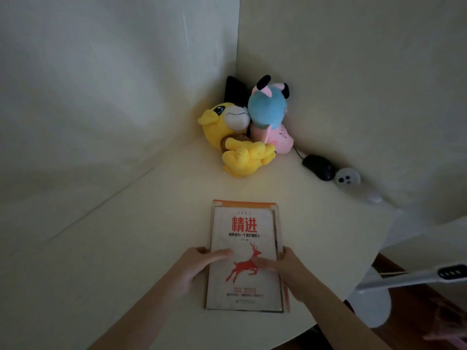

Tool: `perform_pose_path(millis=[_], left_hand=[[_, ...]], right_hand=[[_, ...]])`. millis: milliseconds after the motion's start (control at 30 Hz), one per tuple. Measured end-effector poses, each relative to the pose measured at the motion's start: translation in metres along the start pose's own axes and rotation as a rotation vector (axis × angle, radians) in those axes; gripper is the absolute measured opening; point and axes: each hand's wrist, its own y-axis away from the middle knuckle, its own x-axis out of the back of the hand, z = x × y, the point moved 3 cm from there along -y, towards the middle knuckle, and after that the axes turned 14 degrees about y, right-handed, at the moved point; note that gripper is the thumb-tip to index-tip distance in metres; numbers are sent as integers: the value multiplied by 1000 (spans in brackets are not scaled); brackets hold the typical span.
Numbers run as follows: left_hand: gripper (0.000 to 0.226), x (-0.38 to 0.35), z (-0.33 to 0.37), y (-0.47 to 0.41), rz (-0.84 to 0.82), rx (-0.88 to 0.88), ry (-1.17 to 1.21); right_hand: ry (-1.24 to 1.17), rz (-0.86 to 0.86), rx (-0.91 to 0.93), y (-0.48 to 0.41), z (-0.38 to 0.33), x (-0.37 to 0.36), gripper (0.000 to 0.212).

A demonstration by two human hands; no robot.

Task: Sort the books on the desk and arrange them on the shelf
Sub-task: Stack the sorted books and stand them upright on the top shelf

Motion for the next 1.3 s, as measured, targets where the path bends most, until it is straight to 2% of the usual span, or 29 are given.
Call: perform_pose_path(millis=[67,200,300,367,467,533,600,800,900,967,1100,1300], left_hand=[[61,0,1,-2,-15,2,20],[71,-2,-4,0,-55,-7,32],[72,-2,-15,3,-6,-56,47],[86,2,-21,6,78,-91,54],[104,7,-26,16,158,-154,77],[102,5,-28,24,152,-203,122],[96,2,-26,33,144,-266,156],[93,4,-14,55,135,-388,156],[95,5,-5,67,141,-420,180],[94,7,0,76,140,-435,198],[91,9,16,98,151,-498,220],[91,11,53,149,126,-622,203]], right_hand=[[-24,-40,8,2,-1,1,99],[-38,-79,-4,4,1,1,104],[-8,-121,27,14,-5,-3,84],[5,-140,53,20,-7,-5,72],[-6,-158,101,30,-13,-7,66],[-15,-164,126,34,-16,-9,64],[0,-166,148,36,-19,-10,72],[-42,-72,164,42,-25,-12,121],[-62,-42,229,51,-33,-16,129],[-67,-59,291,62,-44,-19,120],[-14,-100,435,93,-77,-21,77],[5,-30,548,129,-116,-23,74]])
